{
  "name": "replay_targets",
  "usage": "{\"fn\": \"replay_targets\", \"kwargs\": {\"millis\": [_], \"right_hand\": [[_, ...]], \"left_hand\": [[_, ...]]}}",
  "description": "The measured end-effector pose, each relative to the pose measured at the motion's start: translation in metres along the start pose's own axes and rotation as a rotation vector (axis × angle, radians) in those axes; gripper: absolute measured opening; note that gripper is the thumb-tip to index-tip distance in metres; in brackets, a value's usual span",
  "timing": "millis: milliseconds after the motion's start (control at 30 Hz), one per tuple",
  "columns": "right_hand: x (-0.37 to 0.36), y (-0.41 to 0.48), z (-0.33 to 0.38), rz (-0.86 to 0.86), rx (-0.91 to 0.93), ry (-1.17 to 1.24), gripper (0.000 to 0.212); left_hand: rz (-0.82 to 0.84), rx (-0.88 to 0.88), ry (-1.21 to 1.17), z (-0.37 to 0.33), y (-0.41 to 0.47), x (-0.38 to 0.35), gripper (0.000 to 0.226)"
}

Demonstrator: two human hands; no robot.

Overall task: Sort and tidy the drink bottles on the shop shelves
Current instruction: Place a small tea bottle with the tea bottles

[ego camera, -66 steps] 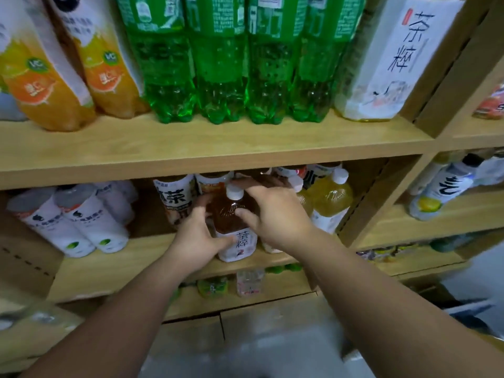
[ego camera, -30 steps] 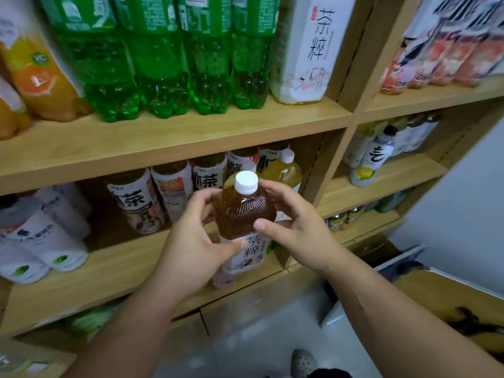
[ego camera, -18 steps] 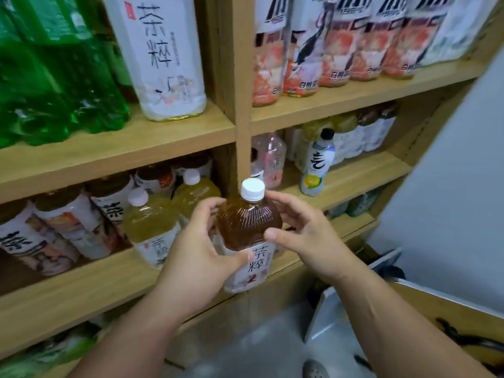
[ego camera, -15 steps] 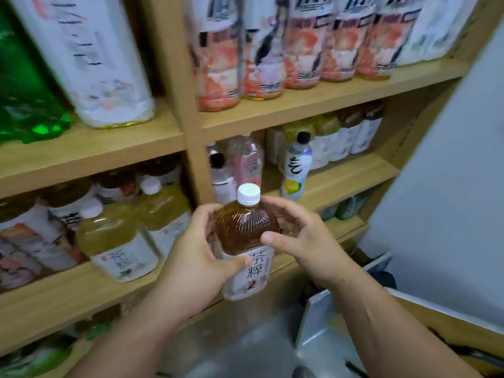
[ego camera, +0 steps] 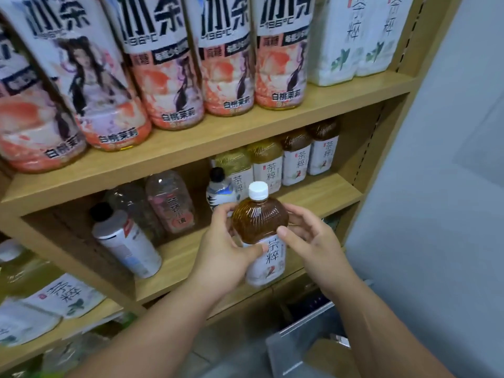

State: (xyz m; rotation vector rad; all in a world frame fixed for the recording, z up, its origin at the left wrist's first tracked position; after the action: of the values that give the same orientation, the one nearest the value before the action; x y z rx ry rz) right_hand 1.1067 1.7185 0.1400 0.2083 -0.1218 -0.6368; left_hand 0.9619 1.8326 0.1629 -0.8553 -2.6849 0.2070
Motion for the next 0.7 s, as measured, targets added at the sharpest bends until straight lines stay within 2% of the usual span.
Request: {"fn": "replay_targets", "kwargs": {"millis": [133,333,500,700], "right_hand": [[0.035,0.019,-0.031,-0.043,-0.042,-0.047,0.05],[0.08,0.062,-0.061,-0.081,-0.02,-0.192,0.068],[0.101,0.093,-0.103,-0.222,-0.042,-0.253,0.079],[0.112,0.113,-0.131,-0.318,-0.062,-0.31,0.096]], "left_hand": [[-0.028,-0.009,-0.031,-0.018,0.039,-0.042,0.081],[-0.089,-0.027,-0.021,-0.043,0.104,-0.103,0.074],[-0.054,0.03,0.032,-0.038,0.142,-0.145,0.063],[0.011,0.015,0.081,-0.042,0.175,-0.18,0.066]]}}
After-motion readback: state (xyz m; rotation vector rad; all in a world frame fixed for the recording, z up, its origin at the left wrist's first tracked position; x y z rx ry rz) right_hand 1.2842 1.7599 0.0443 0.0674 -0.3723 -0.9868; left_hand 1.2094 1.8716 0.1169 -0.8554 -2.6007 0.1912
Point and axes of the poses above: each hand's wrist, its own y-axis towards the middle knuckle, its own x-axis out of the back of the hand, z = x × y, the point moved 5 cm from there along y, towards the middle knuckle, and after that the axes turned 12 degrees about x, right-handed, at the moved point
